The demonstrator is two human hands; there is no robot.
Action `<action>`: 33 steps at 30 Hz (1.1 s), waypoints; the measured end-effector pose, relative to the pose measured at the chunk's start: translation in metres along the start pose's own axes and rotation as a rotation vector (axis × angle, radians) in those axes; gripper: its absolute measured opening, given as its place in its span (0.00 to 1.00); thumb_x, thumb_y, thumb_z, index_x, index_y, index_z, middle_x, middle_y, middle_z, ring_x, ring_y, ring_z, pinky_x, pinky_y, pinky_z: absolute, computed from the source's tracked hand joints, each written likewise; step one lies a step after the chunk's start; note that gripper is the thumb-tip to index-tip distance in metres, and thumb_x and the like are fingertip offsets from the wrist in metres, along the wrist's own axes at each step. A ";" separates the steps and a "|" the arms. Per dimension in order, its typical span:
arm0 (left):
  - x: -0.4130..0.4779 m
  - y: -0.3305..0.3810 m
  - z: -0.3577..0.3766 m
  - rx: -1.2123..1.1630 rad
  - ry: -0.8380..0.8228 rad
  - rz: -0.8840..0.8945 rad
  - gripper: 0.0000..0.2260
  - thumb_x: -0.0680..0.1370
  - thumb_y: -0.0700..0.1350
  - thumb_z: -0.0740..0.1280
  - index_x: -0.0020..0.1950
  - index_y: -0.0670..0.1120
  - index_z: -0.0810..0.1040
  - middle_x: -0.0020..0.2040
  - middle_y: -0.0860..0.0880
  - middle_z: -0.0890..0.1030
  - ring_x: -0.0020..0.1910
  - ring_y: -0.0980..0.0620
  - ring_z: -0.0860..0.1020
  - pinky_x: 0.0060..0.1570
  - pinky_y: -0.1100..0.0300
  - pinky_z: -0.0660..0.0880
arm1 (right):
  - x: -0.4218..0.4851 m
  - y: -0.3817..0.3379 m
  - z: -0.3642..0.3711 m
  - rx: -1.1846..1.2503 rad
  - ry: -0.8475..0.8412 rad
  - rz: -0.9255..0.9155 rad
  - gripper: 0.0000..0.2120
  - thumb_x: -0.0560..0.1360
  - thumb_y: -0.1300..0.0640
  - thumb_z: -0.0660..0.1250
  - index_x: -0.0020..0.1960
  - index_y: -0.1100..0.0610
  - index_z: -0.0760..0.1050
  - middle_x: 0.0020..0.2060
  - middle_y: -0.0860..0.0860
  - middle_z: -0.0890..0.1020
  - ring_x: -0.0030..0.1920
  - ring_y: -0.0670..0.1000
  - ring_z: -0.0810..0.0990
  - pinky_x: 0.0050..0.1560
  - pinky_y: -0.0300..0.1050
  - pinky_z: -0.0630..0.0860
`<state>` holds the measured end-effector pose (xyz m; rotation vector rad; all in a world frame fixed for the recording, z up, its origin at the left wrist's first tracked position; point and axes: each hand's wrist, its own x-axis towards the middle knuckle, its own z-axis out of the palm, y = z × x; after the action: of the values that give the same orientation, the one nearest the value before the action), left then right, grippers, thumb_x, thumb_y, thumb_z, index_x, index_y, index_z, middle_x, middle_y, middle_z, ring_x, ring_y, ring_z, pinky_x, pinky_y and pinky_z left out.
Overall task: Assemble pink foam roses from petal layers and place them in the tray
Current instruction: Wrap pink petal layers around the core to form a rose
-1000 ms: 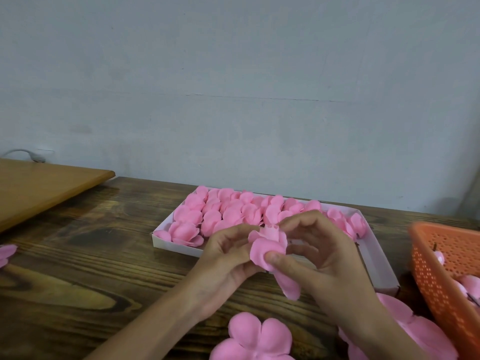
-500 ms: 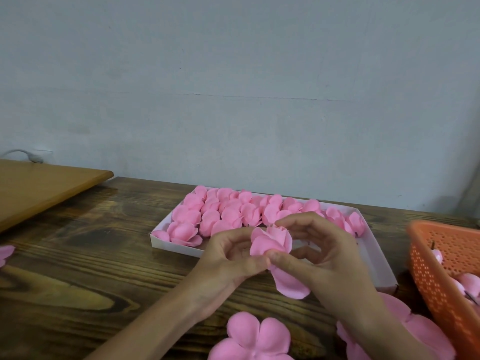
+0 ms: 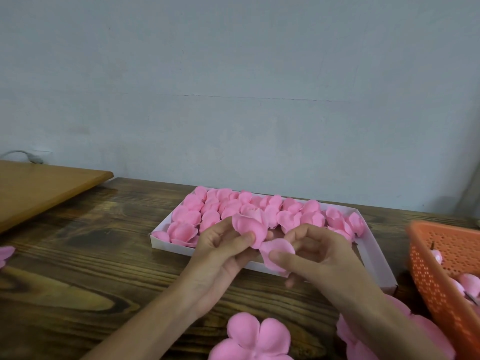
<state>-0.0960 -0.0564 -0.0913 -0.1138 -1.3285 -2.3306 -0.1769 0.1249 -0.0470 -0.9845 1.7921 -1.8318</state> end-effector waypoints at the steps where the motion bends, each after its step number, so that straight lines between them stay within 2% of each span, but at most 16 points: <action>1: 0.000 0.000 0.000 -0.007 -0.001 -0.004 0.20 0.69 0.44 0.84 0.57 0.40 0.85 0.53 0.38 0.86 0.60 0.41 0.84 0.57 0.53 0.81 | 0.000 0.000 0.001 0.016 -0.005 -0.013 0.15 0.65 0.58 0.81 0.46 0.65 0.80 0.39 0.61 0.86 0.32 0.51 0.84 0.33 0.40 0.81; 3: -0.001 0.000 -0.001 -0.018 -0.005 -0.012 0.20 0.70 0.43 0.84 0.58 0.40 0.85 0.53 0.39 0.86 0.60 0.41 0.84 0.57 0.54 0.82 | -0.001 0.000 0.003 0.050 -0.002 -0.046 0.10 0.67 0.63 0.80 0.44 0.61 0.81 0.39 0.59 0.86 0.36 0.53 0.86 0.35 0.43 0.82; 6: 0.000 0.001 0.000 -0.033 0.011 -0.022 0.23 0.68 0.43 0.85 0.60 0.39 0.84 0.55 0.37 0.85 0.60 0.41 0.84 0.55 0.54 0.82 | -0.002 -0.002 0.009 0.047 0.044 -0.126 0.08 0.66 0.59 0.80 0.40 0.53 0.82 0.37 0.55 0.86 0.36 0.54 0.86 0.36 0.44 0.83; 8: 0.000 0.001 0.001 -0.027 0.027 -0.023 0.26 0.67 0.43 0.86 0.61 0.37 0.82 0.55 0.37 0.84 0.59 0.40 0.84 0.56 0.53 0.82 | -0.004 -0.002 0.012 0.002 0.086 -0.187 0.07 0.67 0.57 0.80 0.40 0.54 0.82 0.37 0.54 0.86 0.35 0.54 0.85 0.38 0.45 0.83; 13: 0.000 -0.004 -0.004 -0.006 0.041 -0.028 0.31 0.69 0.37 0.81 0.68 0.31 0.73 0.59 0.33 0.81 0.61 0.37 0.82 0.60 0.48 0.80 | -0.006 0.000 0.014 -0.074 0.138 -0.259 0.08 0.69 0.63 0.80 0.41 0.55 0.83 0.38 0.53 0.87 0.38 0.53 0.86 0.42 0.44 0.84; 15: -0.001 -0.003 -0.002 -0.016 0.042 -0.029 0.32 0.65 0.38 0.85 0.66 0.35 0.78 0.58 0.34 0.83 0.59 0.39 0.83 0.58 0.50 0.81 | -0.006 0.001 0.015 -0.071 0.159 -0.258 0.08 0.69 0.61 0.81 0.43 0.56 0.83 0.39 0.53 0.87 0.38 0.53 0.87 0.42 0.45 0.84; 18: -0.001 -0.002 0.001 -0.009 0.034 -0.020 0.26 0.61 0.41 0.88 0.57 0.44 0.85 0.54 0.37 0.85 0.56 0.42 0.85 0.56 0.53 0.82 | -0.006 0.001 0.015 -0.043 0.189 -0.246 0.10 0.66 0.54 0.81 0.44 0.53 0.84 0.39 0.53 0.87 0.39 0.54 0.87 0.43 0.45 0.85; 23: -0.002 -0.001 0.003 0.037 0.048 0.009 0.24 0.61 0.44 0.88 0.54 0.47 0.87 0.51 0.39 0.87 0.53 0.44 0.86 0.54 0.54 0.82 | -0.006 0.002 0.017 -0.033 0.176 -0.267 0.10 0.65 0.53 0.80 0.45 0.49 0.85 0.39 0.50 0.88 0.40 0.51 0.88 0.42 0.40 0.83; 25: -0.003 -0.001 0.003 0.046 0.067 0.009 0.25 0.61 0.44 0.88 0.55 0.47 0.87 0.52 0.38 0.87 0.54 0.44 0.86 0.54 0.54 0.82 | -0.006 0.002 0.017 -0.033 0.176 -0.271 0.10 0.66 0.52 0.80 0.47 0.47 0.85 0.41 0.50 0.88 0.42 0.51 0.88 0.45 0.43 0.84; 30: -0.002 0.000 0.002 0.056 0.074 0.012 0.25 0.63 0.43 0.88 0.58 0.46 0.85 0.58 0.37 0.85 0.58 0.42 0.85 0.55 0.52 0.82 | -0.006 0.005 0.018 -0.030 0.162 -0.280 0.11 0.72 0.62 0.78 0.48 0.47 0.84 0.43 0.51 0.88 0.44 0.52 0.88 0.51 0.50 0.85; 33: -0.002 0.000 0.003 0.062 0.064 0.011 0.24 0.64 0.43 0.87 0.58 0.46 0.85 0.58 0.39 0.85 0.58 0.42 0.85 0.55 0.51 0.82 | -0.005 0.008 0.018 -0.037 0.146 -0.277 0.12 0.76 0.68 0.73 0.48 0.50 0.84 0.44 0.52 0.87 0.46 0.53 0.88 0.52 0.54 0.85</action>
<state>-0.0944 -0.0533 -0.0908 -0.0268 -1.3633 -2.2620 -0.1618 0.1149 -0.0568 -1.1916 1.8562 -2.0910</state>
